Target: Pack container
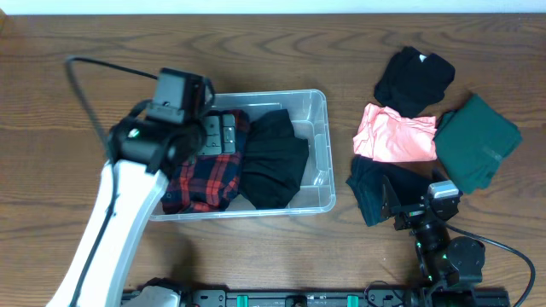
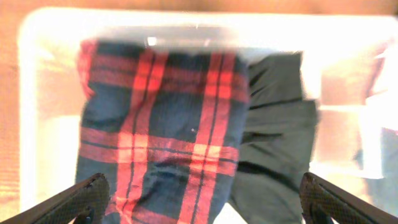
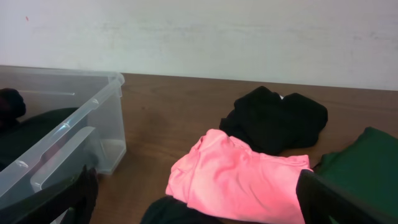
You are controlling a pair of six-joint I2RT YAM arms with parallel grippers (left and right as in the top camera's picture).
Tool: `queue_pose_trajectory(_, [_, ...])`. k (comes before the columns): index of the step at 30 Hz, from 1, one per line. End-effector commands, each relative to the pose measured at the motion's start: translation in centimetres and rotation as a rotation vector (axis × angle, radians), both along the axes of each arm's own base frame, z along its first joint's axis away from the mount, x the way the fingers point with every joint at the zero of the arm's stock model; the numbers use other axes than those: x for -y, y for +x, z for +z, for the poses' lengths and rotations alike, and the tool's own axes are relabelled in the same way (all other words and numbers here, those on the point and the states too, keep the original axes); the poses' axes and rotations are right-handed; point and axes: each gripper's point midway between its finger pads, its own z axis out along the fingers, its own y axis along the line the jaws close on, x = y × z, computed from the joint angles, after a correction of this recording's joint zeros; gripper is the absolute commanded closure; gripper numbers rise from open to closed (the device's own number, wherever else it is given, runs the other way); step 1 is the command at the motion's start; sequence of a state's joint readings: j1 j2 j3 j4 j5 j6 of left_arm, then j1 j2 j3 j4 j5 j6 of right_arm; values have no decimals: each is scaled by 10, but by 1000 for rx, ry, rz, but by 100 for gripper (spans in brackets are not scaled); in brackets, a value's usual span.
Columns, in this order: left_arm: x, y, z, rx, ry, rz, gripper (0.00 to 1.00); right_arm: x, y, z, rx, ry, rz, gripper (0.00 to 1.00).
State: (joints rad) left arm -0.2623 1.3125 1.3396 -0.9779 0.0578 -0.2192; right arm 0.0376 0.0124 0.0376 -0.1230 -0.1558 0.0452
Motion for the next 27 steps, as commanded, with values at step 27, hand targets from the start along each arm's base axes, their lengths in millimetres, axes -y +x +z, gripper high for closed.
queue_pose_trajectory(27, [-27,-49,118,403,-36,35,2,-63,-29,56,76,293,397,1])
